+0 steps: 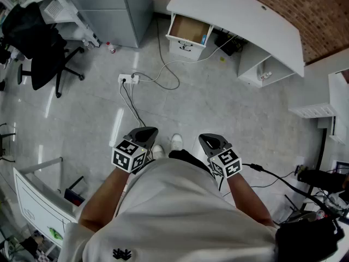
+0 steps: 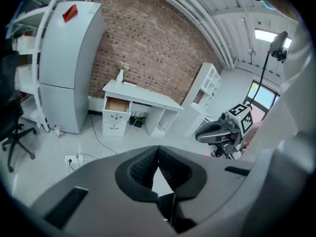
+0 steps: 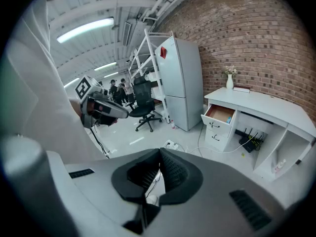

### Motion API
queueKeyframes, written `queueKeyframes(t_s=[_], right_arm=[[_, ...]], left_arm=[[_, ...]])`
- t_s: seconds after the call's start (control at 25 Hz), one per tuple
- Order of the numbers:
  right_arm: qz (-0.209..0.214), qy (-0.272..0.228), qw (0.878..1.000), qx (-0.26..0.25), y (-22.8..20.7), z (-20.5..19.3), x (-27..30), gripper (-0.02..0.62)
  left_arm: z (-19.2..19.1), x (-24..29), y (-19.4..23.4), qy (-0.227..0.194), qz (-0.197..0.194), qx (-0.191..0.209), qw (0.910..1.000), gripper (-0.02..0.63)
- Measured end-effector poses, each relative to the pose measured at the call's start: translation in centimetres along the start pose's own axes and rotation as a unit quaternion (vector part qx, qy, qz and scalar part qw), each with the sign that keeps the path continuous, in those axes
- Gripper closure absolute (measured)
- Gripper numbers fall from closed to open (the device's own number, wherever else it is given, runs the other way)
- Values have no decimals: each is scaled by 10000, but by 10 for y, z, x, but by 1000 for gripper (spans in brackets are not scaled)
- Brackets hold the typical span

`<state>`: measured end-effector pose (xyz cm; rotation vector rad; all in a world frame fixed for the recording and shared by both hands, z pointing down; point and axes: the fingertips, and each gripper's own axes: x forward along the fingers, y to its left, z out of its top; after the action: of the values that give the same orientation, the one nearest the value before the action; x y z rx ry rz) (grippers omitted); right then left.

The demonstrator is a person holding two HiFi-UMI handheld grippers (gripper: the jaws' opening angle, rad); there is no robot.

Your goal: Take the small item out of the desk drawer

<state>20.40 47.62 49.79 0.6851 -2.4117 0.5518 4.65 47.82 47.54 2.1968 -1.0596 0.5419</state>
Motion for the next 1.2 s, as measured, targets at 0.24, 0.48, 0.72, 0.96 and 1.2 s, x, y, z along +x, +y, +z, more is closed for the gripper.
queueKeyframes(t_s=[0.24, 0.48, 0.72, 0.96, 1.2], right_arm=[[126, -78, 9998, -114, -66, 24, -2, 566], [167, 3, 9998, 54, -108, 25, 16, 566], [49, 118, 9992, 367, -137, 42, 58, 566], [-450, 145, 9977, 488, -170, 115, 126, 561], [-1071, 267, 9913, 711, -222, 174, 200, 515]], left_arm=[[54, 47, -1, 30, 105, 171, 9998, 584], [88, 75, 21, 7, 270, 127, 9996, 584], [116, 100, 66, 88, -11, 211, 9997, 583], [172, 120, 153, 152, -486, 532, 9973, 583], [228, 134, 243, 260, -959, 773, 9920, 583]])
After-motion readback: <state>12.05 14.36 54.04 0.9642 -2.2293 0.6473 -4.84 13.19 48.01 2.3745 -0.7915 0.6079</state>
